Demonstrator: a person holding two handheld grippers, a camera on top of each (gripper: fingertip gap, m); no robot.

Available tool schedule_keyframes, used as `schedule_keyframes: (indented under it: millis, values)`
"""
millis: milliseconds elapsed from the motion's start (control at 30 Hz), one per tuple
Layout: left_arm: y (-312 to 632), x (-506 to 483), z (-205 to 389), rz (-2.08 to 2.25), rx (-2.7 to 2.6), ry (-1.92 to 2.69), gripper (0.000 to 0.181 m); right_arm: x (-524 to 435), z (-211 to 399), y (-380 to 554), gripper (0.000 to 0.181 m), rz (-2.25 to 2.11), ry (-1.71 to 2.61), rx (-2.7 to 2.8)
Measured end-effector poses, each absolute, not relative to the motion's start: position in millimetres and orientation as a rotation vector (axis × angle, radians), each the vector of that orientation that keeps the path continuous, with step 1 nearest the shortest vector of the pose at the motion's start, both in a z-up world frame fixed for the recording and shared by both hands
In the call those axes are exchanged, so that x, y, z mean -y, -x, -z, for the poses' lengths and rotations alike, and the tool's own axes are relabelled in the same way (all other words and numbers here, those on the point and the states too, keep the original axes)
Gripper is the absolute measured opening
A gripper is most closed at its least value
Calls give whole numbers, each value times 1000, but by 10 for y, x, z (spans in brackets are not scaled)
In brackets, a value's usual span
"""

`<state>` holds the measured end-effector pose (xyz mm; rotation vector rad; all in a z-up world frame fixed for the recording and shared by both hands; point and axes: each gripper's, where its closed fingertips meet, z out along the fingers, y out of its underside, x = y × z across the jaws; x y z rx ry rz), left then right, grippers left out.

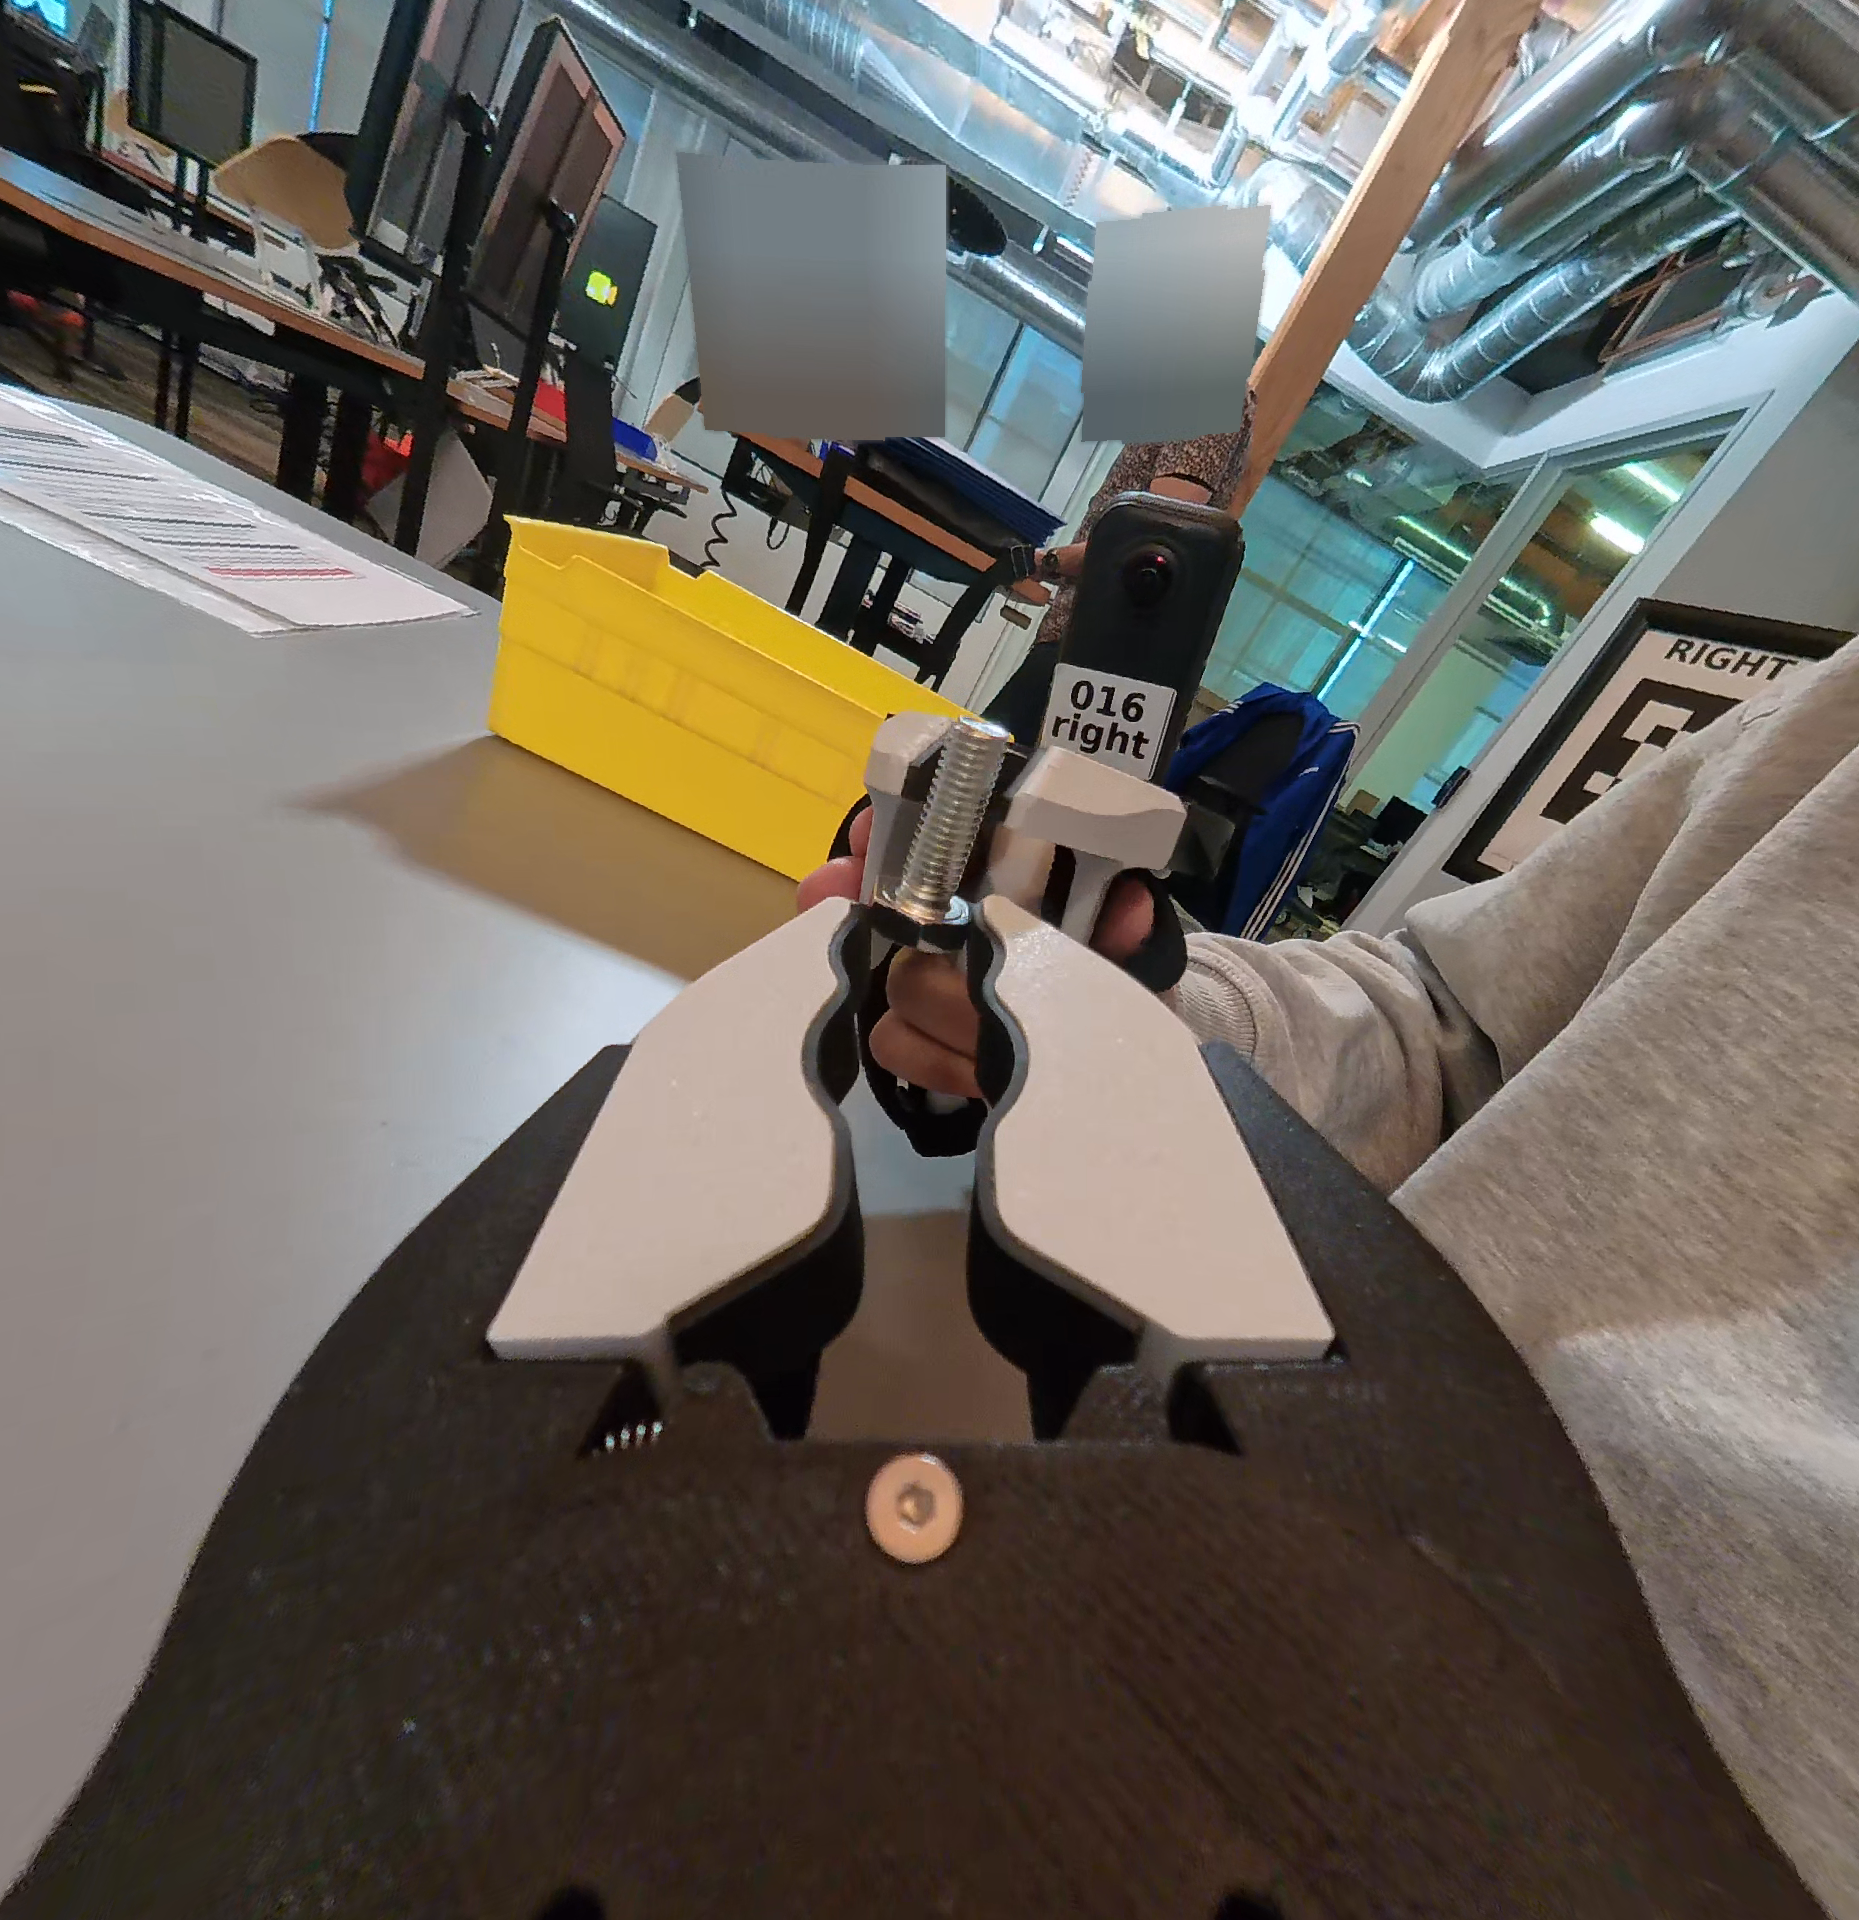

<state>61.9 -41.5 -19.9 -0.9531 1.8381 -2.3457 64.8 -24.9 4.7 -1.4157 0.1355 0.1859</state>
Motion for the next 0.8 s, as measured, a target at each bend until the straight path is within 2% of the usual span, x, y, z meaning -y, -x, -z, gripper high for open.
schedule_keyframes:
  millis: [800]
  values:
    - [-612,446,244,2319,-1878,951,18,247,-30,-642,10,-156,1434,-118]
